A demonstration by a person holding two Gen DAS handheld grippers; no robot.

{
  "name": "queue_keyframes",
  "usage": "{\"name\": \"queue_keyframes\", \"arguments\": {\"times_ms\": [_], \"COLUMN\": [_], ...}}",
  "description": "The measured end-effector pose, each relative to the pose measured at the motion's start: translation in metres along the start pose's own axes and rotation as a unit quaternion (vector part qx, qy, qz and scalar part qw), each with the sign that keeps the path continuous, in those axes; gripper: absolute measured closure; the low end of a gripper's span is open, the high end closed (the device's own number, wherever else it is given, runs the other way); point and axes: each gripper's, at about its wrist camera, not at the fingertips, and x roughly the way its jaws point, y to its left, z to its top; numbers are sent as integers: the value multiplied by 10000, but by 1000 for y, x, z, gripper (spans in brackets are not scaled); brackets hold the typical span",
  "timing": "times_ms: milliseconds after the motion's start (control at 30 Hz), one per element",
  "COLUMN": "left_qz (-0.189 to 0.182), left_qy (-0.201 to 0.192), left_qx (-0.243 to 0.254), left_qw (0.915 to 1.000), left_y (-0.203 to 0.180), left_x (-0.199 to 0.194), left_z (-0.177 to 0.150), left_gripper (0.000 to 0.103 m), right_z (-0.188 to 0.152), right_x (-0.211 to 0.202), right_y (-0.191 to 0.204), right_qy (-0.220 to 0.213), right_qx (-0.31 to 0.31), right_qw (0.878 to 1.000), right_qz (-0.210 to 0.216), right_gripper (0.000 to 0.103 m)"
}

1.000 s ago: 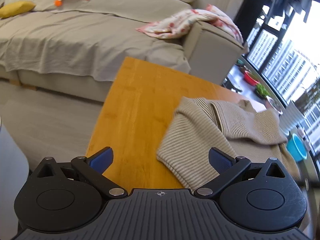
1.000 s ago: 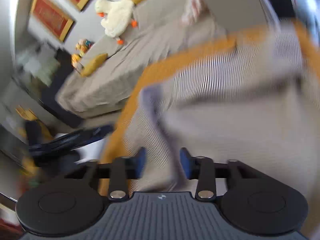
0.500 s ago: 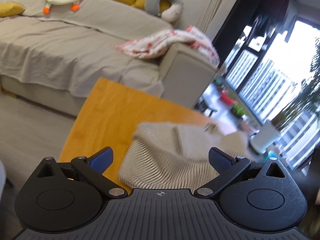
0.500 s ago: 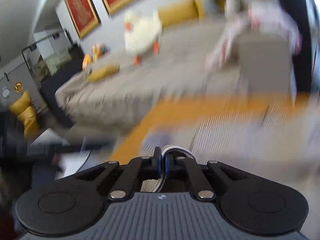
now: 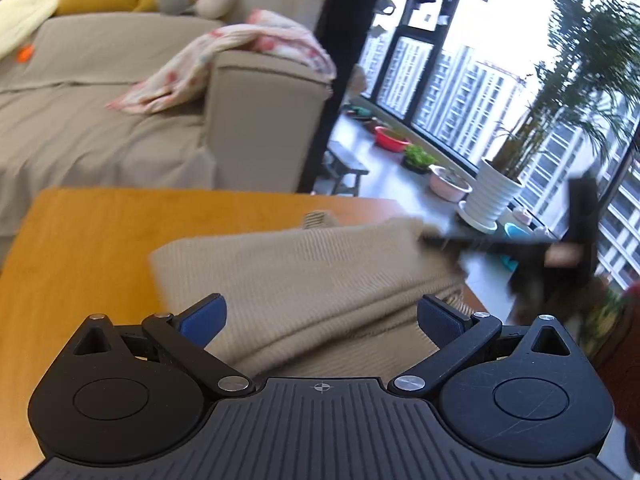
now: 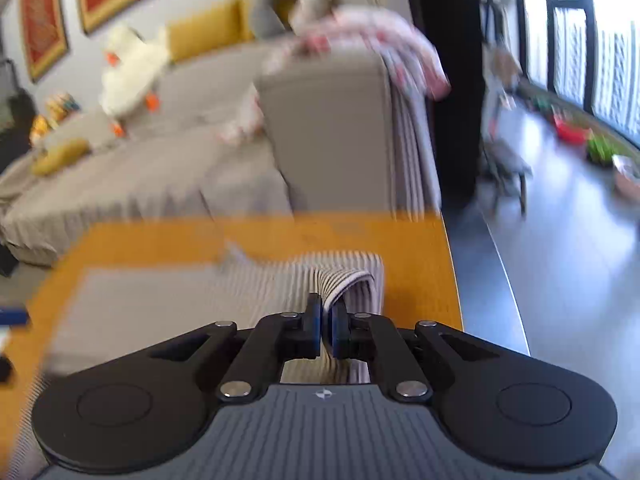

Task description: Fold clothes

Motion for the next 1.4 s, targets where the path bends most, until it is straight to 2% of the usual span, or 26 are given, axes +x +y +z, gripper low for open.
{"name": "queue_keyframes", "arguments": {"times_ms": [67, 133, 167, 200, 267, 333, 367, 467, 500, 633, 800, 1100, 1200, 1333, 1400], "left_qz": [133, 357, 455, 541, 699, 822, 832, 747, 730, 664, 599, 258, 146, 133, 127], "left_qy": [169, 413, 478, 394, 315, 263, 262, 231, 220, 188, 158, 188, 175, 369, 465], "left_qx": [180, 284, 310, 477, 886, 1175, 1192, 1075, 1062, 1014, 968, 1095, 912, 1060, 1178], "left_qw": [9996, 9981, 9973, 9966, 9931, 9893, 9890, 9911, 9914, 9925, 9934, 9935, 9956, 9936, 9919], "left_y": [-4, -3, -1, -3, -10, -15, -15, -11, -10, -7, -9, 8, 19, 19, 18], "left_x": [27, 50, 58, 61, 62, 62, 63, 61, 60, 59, 54, 33, 23, 18, 16], "left_z": [-4, -12, -17, -23, -34, -42, -43, -43, -43, -41, -41, -49, -52, -53, -52], "left_gripper": [0, 0, 0, 0, 0, 0, 0, 0, 0, 0, 0, 0, 0, 0, 0], "right_z": [-13, -18, -17, -18, -14, -5, -3, 0, -1, -22, -27, -53, -55, -53, -49], "right_x": [2, -5, -12, -21, -40, -56, -60, -49, -39, 10, 13, -12, -14, -13, -20], "right_y": [-5, -4, -3, 1, 8, 17, 21, 31, 34, 33, 30, 49, 64, 72, 76], "right_qy": [3, -68, -146, -297, -631, -953, -1064, -958, -860, -406, -608, -714, -579, -471, -603], "right_qx": [24, 8, -30, -84, -120, -86, 25, 457, 541, 775, 897, 1106, 888, 658, 422], "right_qw": [9999, 9998, 9994, 9989, 9978, 9954, 9938, 9885, 9880, 9938, 9907, 9894, 9924, 9945, 9957], "right_qz": [-98, -184, -305, -347, -181, 97, 326, 1075, 1163, 686, 821, 620, 621, 665, 555], "right_gripper": [93, 74, 52, 38, 28, 4, 0, 0, 0, 0, 0, 0, 0, 0, 0]}}
